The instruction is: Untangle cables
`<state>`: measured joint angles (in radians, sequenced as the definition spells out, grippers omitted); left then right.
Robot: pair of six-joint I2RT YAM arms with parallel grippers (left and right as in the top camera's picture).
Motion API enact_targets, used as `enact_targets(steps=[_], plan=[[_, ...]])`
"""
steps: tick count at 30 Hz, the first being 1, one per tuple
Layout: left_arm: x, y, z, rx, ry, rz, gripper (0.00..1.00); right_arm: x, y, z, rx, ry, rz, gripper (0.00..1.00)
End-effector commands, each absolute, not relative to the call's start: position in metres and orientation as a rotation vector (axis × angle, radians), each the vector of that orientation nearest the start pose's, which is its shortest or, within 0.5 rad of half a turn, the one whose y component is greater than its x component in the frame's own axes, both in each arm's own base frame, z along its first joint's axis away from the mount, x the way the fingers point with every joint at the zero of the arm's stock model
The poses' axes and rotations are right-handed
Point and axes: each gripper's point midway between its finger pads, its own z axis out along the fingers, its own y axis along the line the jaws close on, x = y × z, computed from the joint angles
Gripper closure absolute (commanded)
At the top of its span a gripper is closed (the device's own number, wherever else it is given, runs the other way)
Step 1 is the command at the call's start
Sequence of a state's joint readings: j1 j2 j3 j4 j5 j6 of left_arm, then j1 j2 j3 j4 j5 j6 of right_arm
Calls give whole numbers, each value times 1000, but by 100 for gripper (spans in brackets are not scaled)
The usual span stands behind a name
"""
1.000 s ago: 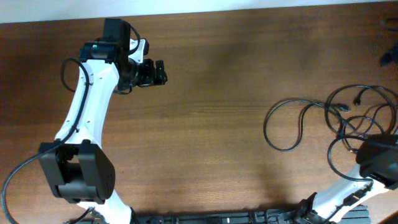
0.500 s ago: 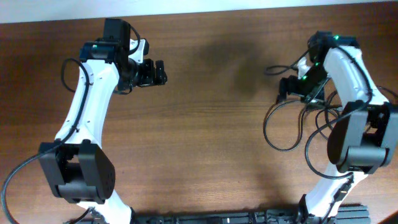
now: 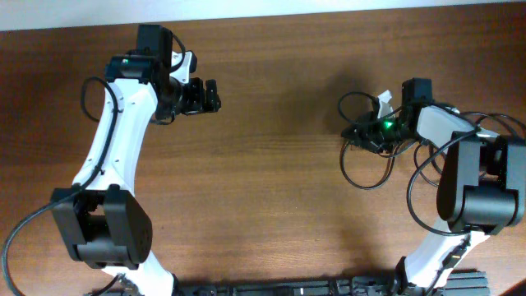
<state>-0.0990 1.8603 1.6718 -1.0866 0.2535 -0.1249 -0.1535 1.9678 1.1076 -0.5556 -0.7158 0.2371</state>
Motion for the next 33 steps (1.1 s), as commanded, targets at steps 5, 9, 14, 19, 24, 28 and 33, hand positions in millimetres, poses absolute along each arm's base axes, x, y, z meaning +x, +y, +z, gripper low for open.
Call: enact_targets(steps=[5,9,14,19,24,28,33], plan=[[410,-85,155,22,2835,-409,1,363,53,-8,855,2831,1042,87],[410,-85,155,22,2835,-409,1,365,53,-7,902,2819,1048,94],[410,-86,155,22,2836,-410,1,410,73,46,599,2496,1466,96],[410,-85,155,22,2836,-409,1,469,-3,137,462,2010,1592,96],[409,-85,155,22,2838,-409,1,465,-138,234,483,1603,1414,96],[409,-85,155,21,2838,-410,1,427,-213,234,681,1534,1397,96],[409,-85,155,21,2840,-410,1,428,-203,182,850,1644,1481,95]])
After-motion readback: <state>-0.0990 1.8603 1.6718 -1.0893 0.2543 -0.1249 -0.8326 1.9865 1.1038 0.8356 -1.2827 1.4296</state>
